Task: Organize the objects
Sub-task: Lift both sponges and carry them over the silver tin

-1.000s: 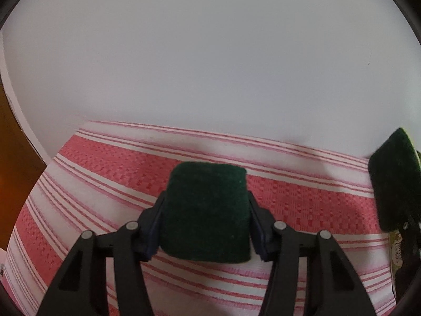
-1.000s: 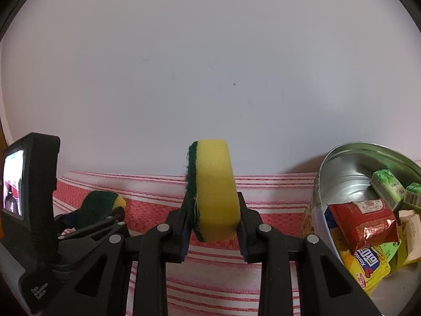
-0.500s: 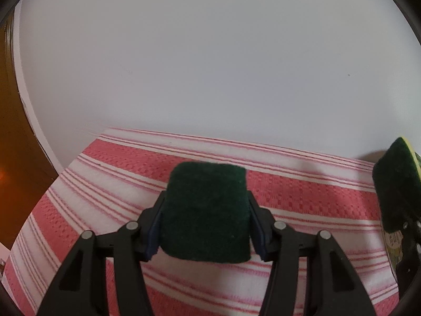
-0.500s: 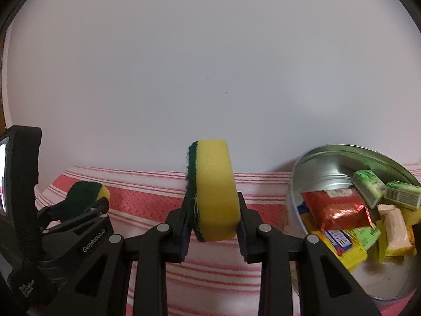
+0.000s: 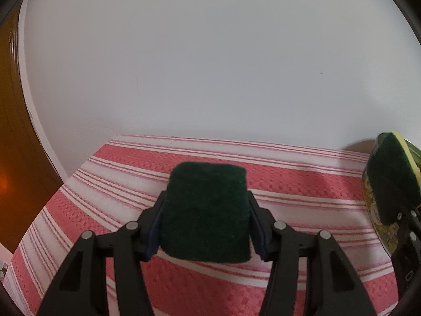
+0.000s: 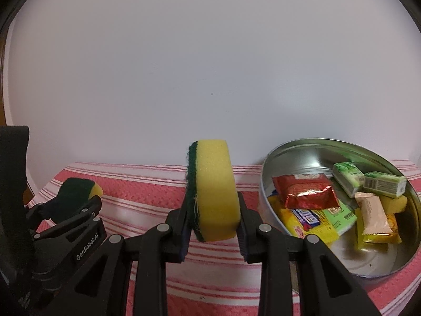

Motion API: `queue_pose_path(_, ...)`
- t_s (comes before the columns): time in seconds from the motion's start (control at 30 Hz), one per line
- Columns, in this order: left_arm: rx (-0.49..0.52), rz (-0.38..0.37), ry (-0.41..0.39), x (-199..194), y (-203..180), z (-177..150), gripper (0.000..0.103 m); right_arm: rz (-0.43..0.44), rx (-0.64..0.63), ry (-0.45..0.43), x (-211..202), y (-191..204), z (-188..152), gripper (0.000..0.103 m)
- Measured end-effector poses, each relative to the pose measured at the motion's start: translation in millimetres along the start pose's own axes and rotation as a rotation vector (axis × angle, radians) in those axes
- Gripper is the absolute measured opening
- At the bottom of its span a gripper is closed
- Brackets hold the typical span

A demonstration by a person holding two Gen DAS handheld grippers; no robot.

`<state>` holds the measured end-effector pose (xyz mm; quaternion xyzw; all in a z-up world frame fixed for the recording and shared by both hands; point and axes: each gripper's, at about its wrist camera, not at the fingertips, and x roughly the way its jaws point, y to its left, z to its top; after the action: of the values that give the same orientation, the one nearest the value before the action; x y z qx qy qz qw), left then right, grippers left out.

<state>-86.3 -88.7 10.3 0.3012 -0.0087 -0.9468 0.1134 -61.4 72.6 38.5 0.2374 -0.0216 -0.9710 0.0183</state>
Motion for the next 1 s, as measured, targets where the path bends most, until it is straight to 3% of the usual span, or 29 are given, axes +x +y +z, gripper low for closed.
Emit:
queue_pose_path(0.4,-0.02,-0.009,-0.014,-24,-6,-11,0.055,0.004,-0.019,-0.01,6,-17,-19,0.032)
queue_pose_path(0.57,-0.033,-0.006,-0.023,-32,-7,-16,0.055,0.002,-0.025,-0.016,-9,-6,-28,0.032)
queue_pose_path(1.0,-0.022,-0.021,-0.053,-56,-21,-28,0.055,0.002,-0.034,-0.014,-17,-23,-39,0.032)
